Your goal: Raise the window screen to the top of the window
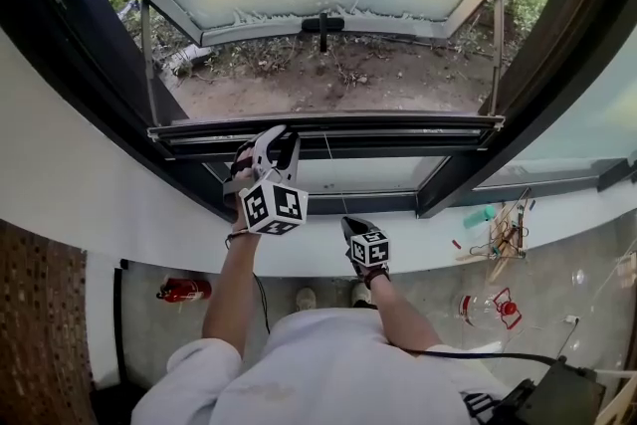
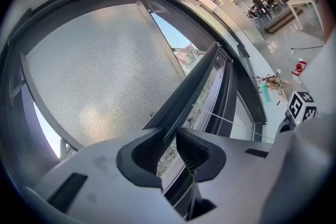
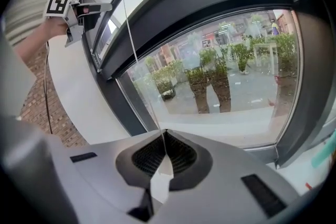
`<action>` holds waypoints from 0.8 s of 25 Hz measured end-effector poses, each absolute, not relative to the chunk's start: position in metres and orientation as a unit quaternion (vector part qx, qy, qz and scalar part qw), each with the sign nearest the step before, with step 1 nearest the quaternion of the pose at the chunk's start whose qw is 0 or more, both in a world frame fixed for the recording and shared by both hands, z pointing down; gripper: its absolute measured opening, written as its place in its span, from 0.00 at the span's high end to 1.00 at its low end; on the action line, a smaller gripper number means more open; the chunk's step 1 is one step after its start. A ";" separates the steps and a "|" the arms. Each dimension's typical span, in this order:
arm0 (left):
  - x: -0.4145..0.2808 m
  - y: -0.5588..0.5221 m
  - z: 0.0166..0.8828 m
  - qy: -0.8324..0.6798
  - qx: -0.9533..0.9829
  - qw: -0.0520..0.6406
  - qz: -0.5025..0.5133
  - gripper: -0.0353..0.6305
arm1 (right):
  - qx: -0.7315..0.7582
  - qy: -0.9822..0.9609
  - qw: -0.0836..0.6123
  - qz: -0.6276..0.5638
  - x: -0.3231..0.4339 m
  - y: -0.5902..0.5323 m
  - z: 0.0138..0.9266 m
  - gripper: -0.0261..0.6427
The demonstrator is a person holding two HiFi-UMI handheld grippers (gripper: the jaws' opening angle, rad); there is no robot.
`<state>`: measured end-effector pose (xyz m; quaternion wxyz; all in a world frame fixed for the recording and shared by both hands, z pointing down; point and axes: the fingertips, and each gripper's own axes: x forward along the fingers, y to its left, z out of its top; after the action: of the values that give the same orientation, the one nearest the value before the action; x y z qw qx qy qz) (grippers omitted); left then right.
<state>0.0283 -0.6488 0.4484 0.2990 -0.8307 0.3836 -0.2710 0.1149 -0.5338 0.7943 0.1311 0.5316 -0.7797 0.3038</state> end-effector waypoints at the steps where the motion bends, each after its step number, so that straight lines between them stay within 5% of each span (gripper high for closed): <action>1: 0.028 -0.649 0.446 0.385 -0.833 0.296 -0.264 0.86 | 0.532 -0.781 0.131 0.301 0.114 -0.534 0.792 0.96; 20: 0.024 -0.648 0.400 0.406 -0.849 0.282 -0.185 0.84 | 0.536 -0.800 0.139 0.232 0.112 -0.551 0.754 0.96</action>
<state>0.0242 -0.6479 0.4002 0.2823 -0.8494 0.4057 -0.1854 0.1118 -0.5513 0.7538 0.1392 0.5360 -0.7997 0.2318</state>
